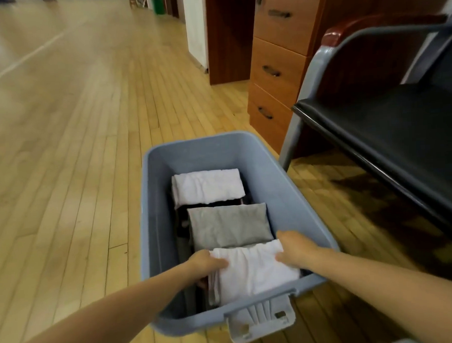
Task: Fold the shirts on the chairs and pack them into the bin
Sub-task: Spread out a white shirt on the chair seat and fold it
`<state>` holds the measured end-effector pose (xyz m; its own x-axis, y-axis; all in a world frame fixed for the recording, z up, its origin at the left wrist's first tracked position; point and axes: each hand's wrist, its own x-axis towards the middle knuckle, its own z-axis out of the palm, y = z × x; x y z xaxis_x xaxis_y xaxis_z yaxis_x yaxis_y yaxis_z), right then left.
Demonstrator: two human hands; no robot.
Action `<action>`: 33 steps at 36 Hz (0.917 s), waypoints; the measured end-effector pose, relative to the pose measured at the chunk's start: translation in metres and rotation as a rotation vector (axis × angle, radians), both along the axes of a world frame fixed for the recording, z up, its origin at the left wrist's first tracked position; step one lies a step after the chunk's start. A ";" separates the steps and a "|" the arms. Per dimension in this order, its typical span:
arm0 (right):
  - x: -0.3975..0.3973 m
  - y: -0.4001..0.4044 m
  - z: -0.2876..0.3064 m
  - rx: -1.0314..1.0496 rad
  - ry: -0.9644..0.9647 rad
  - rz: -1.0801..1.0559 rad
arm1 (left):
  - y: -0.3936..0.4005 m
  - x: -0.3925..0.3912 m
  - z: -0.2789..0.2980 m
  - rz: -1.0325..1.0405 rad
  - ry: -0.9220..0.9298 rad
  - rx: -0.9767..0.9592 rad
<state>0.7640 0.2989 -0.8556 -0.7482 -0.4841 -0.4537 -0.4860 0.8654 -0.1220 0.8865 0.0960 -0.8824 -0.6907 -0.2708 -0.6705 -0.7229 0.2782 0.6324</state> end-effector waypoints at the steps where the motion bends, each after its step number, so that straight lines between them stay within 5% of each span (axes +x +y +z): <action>1: -0.001 0.000 -0.002 -0.006 0.015 -0.007 | -0.001 0.001 -0.004 -0.011 -0.012 0.004; 7: -0.005 0.002 0.001 0.005 0.092 0.023 | -0.003 0.001 -0.004 -0.097 -0.051 -0.060; 11: -0.003 0.001 0.016 -0.109 0.090 -0.037 | -0.010 -0.001 0.020 -0.395 0.094 -0.573; 16: -0.005 0.000 0.050 -0.352 0.094 -0.151 | -0.040 0.000 0.072 -0.245 0.438 -0.890; 23: -0.027 0.001 0.076 -0.635 0.175 -0.276 | -0.080 0.029 0.088 0.121 0.229 -0.837; 29: -0.036 0.011 0.071 -0.345 0.392 -0.170 | -0.075 0.032 0.065 0.401 0.273 -0.530; 33: -0.059 0.007 0.066 -0.357 0.099 -0.358 | -0.077 0.027 0.059 0.456 0.305 -0.604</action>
<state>0.7053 0.3061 -0.7896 -0.9263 -0.3014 -0.2260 -0.1907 0.8925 -0.4087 0.9133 0.0189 -0.8236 -0.5541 -0.8238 -0.1195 -0.6679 0.3543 0.6546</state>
